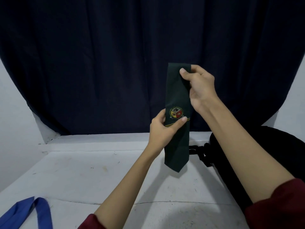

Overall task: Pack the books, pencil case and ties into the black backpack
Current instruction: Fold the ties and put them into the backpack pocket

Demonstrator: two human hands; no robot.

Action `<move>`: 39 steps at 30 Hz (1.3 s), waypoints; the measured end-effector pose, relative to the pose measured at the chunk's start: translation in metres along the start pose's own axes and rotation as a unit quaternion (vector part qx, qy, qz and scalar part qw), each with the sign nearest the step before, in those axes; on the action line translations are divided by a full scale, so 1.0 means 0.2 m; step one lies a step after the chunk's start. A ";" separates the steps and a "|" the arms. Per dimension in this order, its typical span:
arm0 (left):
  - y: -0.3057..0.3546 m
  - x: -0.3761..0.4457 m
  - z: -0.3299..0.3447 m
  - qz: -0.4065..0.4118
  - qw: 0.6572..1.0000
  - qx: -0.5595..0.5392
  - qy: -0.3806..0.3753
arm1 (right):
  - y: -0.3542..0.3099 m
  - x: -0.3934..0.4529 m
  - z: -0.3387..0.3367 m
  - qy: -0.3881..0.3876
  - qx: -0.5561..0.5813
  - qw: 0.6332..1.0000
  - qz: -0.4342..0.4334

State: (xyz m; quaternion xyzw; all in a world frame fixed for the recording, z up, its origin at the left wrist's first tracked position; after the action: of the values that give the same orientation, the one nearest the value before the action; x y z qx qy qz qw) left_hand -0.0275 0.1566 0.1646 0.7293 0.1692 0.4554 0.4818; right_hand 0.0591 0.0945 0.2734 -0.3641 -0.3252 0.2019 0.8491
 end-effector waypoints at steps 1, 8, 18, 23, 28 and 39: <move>0.02 0.01 0.01 -0.001 1.000 0.004 0.005 | 0.00 0.00 0.01 0.004 0.005 1.000 -0.002; -0.01 0.02 0.03 -0.071 0.993 -0.077 -0.063 | 0.01 0.01 0.02 0.028 0.004 0.999 -0.022; -0.02 -0.04 -0.02 -0.154 0.964 -0.076 -0.204 | 0.04 0.05 -0.05 0.070 0.003 0.998 0.008; -0.01 -0.07 -0.07 -0.180 0.958 -0.072 -0.213 | 0.06 0.07 -0.08 0.074 -0.012 0.997 0.015; 0.00 -0.09 -0.11 -0.203 0.954 -0.098 -0.198 | 0.09 0.14 -0.17 0.087 -0.088 0.992 0.011; 0.04 -0.04 -0.19 -0.192 0.972 -0.026 -0.133 | 0.33 0.02 -0.50 -0.080 -0.417 0.882 0.205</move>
State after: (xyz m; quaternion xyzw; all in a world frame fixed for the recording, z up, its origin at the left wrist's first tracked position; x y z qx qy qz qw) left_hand -0.0648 0.1680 0.1709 0.7245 0.2288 0.2574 0.5971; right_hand 0.1241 0.0915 0.1726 -0.7253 -0.3645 0.2457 0.5298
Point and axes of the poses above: each hand's wrist, its own x-axis towards the middle knuckle, its own z-axis out of the palm, y = z × x, the point moved 1 cm from there along x, towards the middle knuckle, and after that the axes turned 8 degrees about x, right-handed, at the moved point
